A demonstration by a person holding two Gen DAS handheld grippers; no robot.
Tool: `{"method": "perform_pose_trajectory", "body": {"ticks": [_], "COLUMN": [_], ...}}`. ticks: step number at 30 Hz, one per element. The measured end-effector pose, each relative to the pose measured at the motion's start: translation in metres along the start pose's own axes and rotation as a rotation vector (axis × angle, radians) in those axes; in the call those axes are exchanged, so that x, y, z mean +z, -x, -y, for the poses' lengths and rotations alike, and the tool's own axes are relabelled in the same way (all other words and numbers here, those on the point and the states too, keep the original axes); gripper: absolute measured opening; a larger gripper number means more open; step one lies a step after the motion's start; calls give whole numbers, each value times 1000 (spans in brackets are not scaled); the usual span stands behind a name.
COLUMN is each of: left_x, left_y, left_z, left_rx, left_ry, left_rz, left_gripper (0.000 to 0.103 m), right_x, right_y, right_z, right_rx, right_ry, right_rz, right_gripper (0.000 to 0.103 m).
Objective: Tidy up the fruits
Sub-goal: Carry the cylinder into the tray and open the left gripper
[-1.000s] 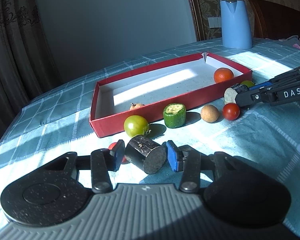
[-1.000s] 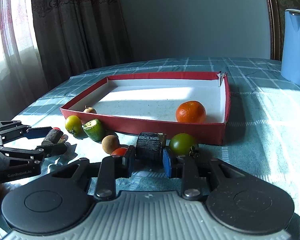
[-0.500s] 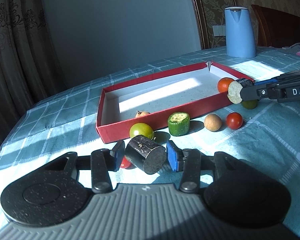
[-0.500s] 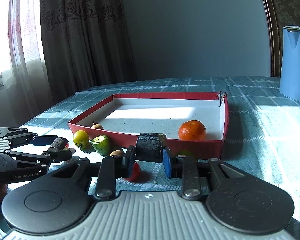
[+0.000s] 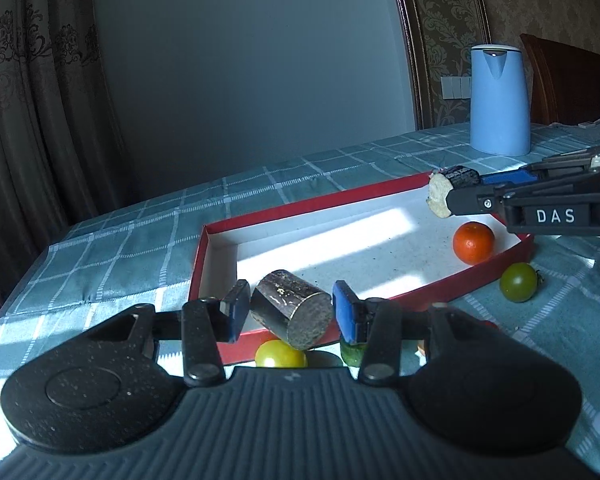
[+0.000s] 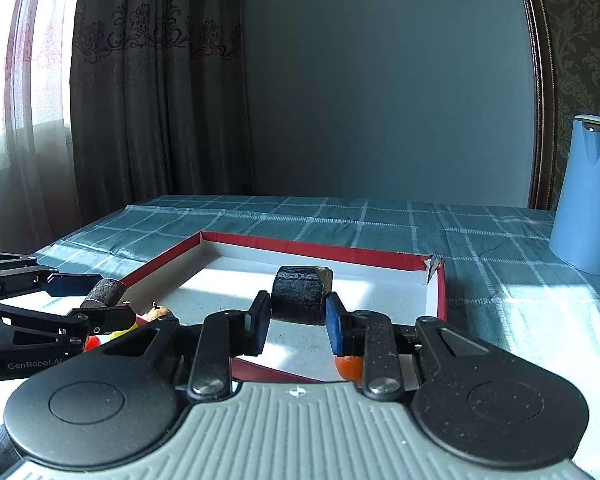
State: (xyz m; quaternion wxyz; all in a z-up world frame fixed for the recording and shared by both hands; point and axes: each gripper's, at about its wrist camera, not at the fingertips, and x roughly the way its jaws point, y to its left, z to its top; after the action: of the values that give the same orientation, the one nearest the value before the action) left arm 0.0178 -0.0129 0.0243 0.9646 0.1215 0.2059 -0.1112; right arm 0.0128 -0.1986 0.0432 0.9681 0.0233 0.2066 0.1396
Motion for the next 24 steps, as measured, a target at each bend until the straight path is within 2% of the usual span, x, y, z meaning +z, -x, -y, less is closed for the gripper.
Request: {"method": "perform_pose_trajectory", "body": {"ticks": [6,12,18,24], "left_x": [20,27,26,24], "left_y": [-39,-70,-87,-91], "left_z": [0,-5,-10,-16], "left_rx": [73,157,206,214], "left_ry": [41,76,102,126], "left_rz": [-25,-72,-116,-141], "left_gripper": [43,43,43,43], "right_x": [4,3,1,1], "right_y": [-39,-63,-71,-91], "right_z": [-2,-4,0,8], "right_rx": [-38,-48,-62,-68], "right_ry": [29,42,31,-15], "right_rz": [-44,-89,-112,-181], "right_gripper": [29,29,29,29]}}
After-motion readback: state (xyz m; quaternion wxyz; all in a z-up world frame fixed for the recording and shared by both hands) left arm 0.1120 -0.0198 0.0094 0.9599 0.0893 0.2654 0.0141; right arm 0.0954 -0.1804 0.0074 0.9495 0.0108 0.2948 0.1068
